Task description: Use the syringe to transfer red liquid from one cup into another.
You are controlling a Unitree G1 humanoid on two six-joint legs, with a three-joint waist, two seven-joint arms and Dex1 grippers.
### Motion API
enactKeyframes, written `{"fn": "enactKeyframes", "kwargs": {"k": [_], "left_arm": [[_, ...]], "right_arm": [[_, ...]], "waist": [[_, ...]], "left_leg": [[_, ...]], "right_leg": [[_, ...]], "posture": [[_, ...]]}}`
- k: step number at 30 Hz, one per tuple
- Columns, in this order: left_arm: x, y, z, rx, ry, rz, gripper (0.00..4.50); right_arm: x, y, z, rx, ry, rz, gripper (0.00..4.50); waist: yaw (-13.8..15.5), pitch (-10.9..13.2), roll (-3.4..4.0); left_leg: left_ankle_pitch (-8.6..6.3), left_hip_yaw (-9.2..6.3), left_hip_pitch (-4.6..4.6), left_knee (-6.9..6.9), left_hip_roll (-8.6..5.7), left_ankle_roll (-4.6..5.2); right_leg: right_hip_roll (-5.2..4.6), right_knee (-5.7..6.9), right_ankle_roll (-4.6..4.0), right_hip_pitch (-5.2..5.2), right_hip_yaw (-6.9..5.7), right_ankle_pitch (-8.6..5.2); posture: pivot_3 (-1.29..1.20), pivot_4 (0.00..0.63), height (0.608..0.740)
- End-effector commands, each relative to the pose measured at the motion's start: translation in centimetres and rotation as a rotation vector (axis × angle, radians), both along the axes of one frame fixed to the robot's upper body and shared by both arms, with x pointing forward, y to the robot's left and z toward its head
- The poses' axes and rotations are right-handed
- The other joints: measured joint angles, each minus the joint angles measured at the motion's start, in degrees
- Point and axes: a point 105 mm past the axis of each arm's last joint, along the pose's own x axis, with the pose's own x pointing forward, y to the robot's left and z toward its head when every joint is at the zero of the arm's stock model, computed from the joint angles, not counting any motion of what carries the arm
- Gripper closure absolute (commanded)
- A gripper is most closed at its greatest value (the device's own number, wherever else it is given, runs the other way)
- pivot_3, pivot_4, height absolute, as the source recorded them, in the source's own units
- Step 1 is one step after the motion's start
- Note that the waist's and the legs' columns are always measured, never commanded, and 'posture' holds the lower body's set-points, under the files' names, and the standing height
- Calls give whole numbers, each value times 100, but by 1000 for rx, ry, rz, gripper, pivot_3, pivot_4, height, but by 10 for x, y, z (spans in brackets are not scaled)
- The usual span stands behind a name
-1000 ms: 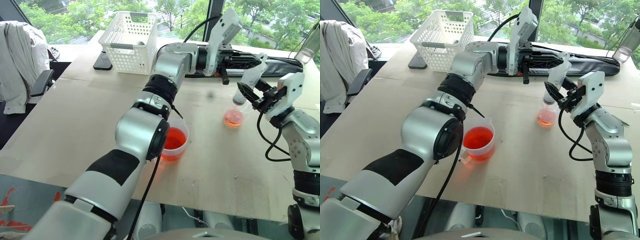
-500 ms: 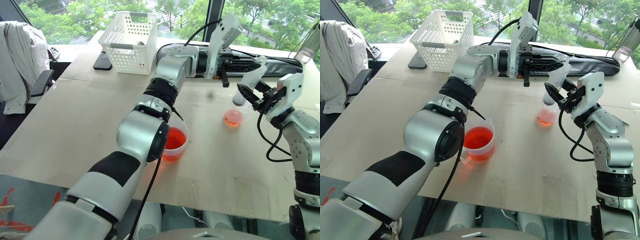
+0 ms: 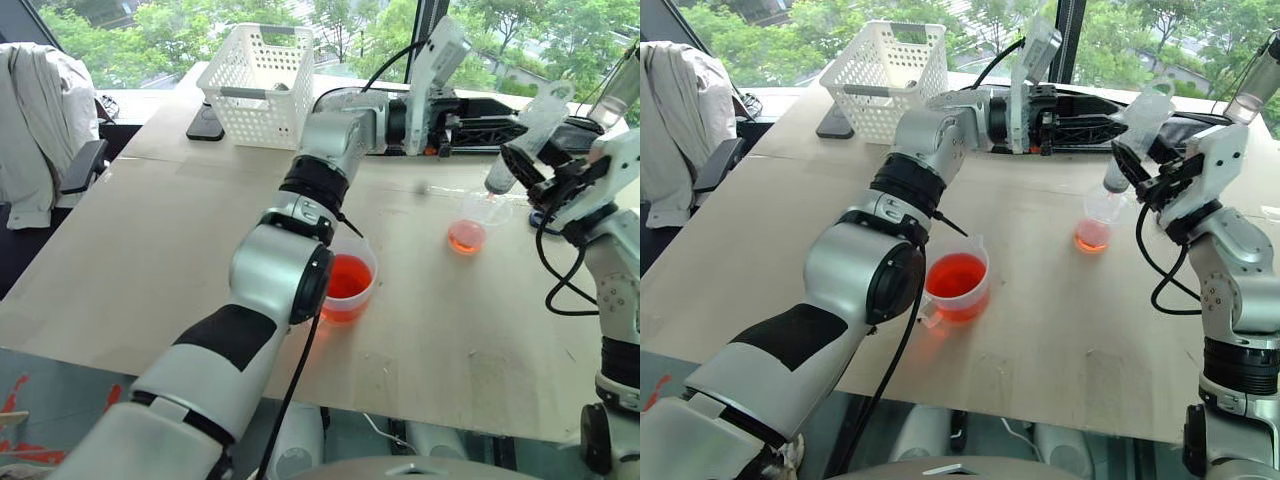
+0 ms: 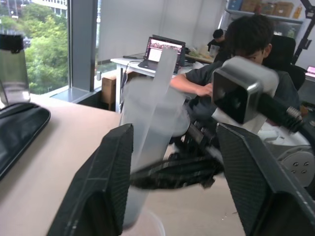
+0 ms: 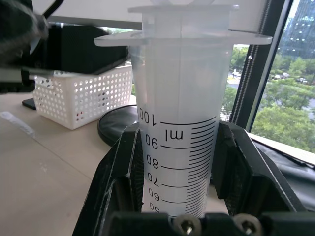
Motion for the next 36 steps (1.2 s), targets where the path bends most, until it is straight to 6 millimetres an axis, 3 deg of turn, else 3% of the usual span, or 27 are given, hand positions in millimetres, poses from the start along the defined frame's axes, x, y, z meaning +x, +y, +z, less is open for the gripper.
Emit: {"fn": "enactKeyframes", "kwargs": {"k": [1,7,13,22,28,36], "left_arm": [[1,6,21,-66,-50,38,1869],[5,5,-1,-1,-70,93,1869],[-8,-9,7,-33,-85,55,1869],[-21,-18,13,-49,-154,9,1869],[-25,-20,22,-70,-223,25,0],[-23,-24,19,-64,-212,40,0]], "right_arm": [[-5,-8,16,10,-62,-23,3037],[-3,-7,21,-28,-84,-17,3040],[-13,8,40,-56,-142,36,3042],[-30,35,44,-119,-162,92,3047],[-32,35,42,-117,-147,77,3055],[-33,36,44,-119,-156,79,3056]], "waist": [[2,0,0],[17,-1,2],[24,-1,2],[20,-1,2],[22,-1,2],[27,-1,2]], "left_leg": [[0,0,0,0,0,0],[0,3,0,1,0,0],[0,3,-3,2,0,0],[0,1,-1,3,0,0],[0,1,-2,3,0,0],[0,1,-2,6,-1,0]], "right_leg": [[0,0,0,0,0,0],[0,-2,0,1,2,0],[0,-5,0,1,1,0],[0,-1,0,1,1,0],[0,-3,0,1,2,0],[0,-2,0,2,2,0]], "posture": [[0,150,724],[0,150,724],[0,150,724],[0,150,724],[0,150,724],[0,150,724]]}}
